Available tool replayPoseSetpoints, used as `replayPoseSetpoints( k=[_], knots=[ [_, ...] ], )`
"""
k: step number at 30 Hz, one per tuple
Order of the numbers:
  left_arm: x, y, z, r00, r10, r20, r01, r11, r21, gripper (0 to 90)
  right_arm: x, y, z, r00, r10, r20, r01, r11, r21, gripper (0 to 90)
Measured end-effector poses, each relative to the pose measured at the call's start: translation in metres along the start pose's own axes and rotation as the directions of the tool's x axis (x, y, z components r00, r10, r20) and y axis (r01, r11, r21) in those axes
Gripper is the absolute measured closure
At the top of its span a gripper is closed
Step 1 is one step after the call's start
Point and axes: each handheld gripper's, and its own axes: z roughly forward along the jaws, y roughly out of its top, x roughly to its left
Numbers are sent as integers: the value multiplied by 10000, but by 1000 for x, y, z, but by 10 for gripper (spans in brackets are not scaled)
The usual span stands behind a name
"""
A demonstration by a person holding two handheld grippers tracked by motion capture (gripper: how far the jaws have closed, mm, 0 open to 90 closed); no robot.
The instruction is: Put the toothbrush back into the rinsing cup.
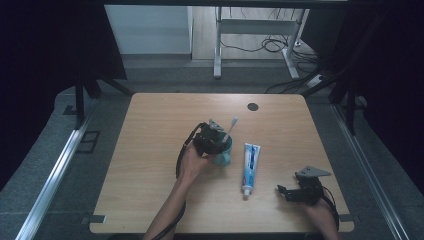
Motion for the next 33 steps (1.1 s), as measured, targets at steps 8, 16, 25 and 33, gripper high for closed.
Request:
replayPoseSetpoints(
  k=[8, 16, 25, 33],
  knots=[
    [-2, 7, -13, 10000, 12, -20, -13, 9995, -307, 536, 0, 0, 0, 10000, 3, 1, -3, 10000, -5, 94],
    [-2, 12, -29, 9997, 143, -214, -155, 9983, -560, 483, 0, 0, 0, 10000, 3, 5, -3, 10000, 6, 94],
    [-1, 13, -45, 9994, 132, -324, -155, 9973, -716, 354, 0, 0, 0, 10000, 4, 5, -4, 10000, 6, 94],
    [2, 9, -55, 9991, -30, -412, 3, 9977, -675, 182, 0, 0, 0, 10000, 0, 6, 0, 10000, 7, 94]
  ],
)
